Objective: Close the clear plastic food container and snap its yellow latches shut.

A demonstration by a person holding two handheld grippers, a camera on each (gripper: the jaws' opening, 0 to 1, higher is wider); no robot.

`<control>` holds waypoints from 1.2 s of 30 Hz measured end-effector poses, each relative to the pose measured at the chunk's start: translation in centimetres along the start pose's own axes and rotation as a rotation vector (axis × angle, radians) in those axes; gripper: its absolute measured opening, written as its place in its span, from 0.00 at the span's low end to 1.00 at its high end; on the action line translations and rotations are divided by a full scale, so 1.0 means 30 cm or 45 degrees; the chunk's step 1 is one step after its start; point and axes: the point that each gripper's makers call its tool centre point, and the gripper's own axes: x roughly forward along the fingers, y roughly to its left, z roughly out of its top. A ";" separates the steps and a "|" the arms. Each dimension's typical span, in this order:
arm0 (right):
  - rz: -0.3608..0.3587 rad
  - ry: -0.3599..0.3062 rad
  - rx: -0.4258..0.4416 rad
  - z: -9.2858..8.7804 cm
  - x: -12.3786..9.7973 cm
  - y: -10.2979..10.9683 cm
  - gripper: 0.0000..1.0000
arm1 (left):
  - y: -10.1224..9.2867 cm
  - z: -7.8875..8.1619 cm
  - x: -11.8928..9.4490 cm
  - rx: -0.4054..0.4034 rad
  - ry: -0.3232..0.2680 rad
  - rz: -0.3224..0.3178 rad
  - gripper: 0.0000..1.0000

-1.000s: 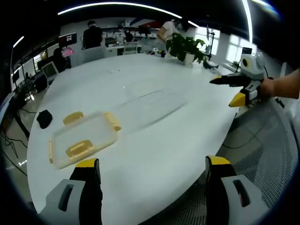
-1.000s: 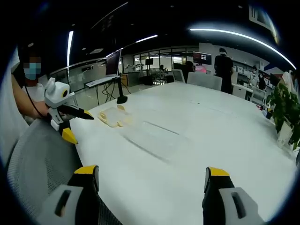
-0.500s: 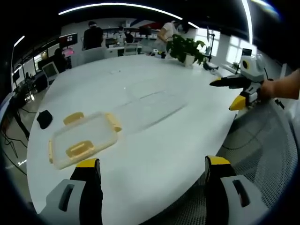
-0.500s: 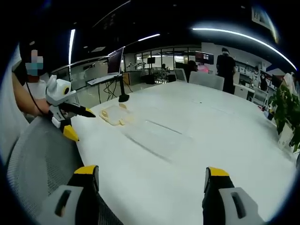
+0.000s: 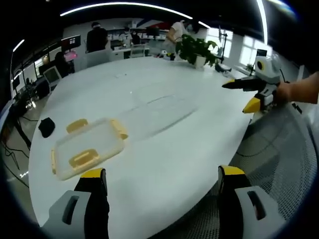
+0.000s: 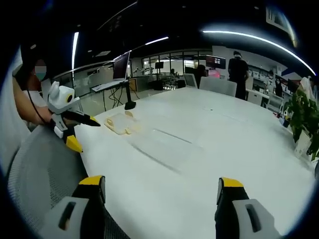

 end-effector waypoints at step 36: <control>0.021 0.024 -0.026 -0.003 0.005 0.020 0.93 | 0.000 0.014 -0.005 0.005 -0.025 -0.002 0.91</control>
